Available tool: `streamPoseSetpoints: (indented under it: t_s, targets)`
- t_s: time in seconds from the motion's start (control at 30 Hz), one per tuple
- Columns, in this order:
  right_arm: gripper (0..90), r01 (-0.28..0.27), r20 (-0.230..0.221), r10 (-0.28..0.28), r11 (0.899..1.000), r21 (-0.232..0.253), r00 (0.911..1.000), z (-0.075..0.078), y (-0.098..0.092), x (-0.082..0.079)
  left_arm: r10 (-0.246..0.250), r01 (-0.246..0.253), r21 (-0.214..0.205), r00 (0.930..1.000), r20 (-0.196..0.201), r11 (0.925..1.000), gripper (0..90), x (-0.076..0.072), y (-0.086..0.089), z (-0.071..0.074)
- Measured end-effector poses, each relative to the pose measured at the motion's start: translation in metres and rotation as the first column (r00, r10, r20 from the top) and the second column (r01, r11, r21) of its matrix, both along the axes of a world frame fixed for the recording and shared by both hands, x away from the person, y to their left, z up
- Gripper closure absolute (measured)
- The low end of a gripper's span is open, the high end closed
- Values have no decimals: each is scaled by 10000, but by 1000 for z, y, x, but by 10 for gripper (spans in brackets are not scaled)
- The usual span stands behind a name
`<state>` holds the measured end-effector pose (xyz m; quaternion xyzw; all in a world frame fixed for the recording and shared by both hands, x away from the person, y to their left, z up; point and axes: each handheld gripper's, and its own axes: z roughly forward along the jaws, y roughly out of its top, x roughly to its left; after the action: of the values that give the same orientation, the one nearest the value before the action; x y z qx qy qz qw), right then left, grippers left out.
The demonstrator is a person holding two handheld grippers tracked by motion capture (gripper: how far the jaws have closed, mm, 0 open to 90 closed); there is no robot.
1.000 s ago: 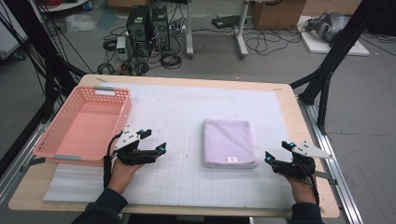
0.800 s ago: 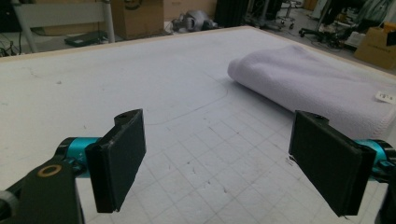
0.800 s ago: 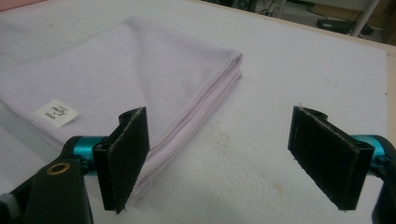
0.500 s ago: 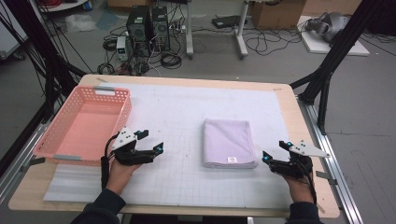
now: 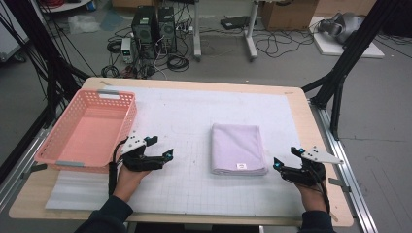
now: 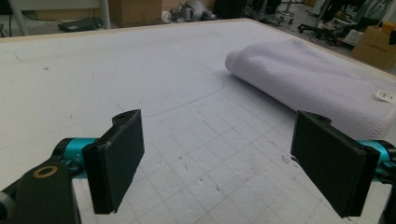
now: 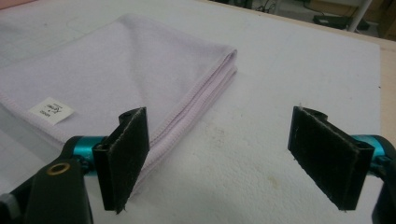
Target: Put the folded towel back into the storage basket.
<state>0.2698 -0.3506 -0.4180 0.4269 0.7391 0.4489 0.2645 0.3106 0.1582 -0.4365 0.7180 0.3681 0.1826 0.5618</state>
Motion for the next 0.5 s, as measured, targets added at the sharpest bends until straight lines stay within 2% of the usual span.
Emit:
streamPoseSetpoints:
  t_s: [0.1, 0.2, 0.37, 0.47, 0.5]
  targets:
    - [196, 54, -28, -54, 10000, 3, 10000, 0, -1, 0, -22, 21, -116, 9999, -107, 9999, 178, 1, -1, 0]
    - [196, 25, -37, -25, 10000, -25, 10000, 0, -1, 0, -184, 183, -52, 9996, -223, 9998, 179, 2, -6, 0]
    - [196, -58, -88, 58, 10000, 10, 9999, -1, 0, 1, -503, 489, -238, 9966, -654, 9985, 187, 6, -19, 0]
    - [196, -90, -102, 90, 10000, -11, 9999, -1, 1, 1, -655, 621, -469, 9949, -765, 9970, 192, 10, -28, 0]
    - [196, -94, -121, 93, 10000, -17, 9999, -2, 1, 1, -651, 616, -421, 9940, -881, 9972, 191, 12, -32, 0]
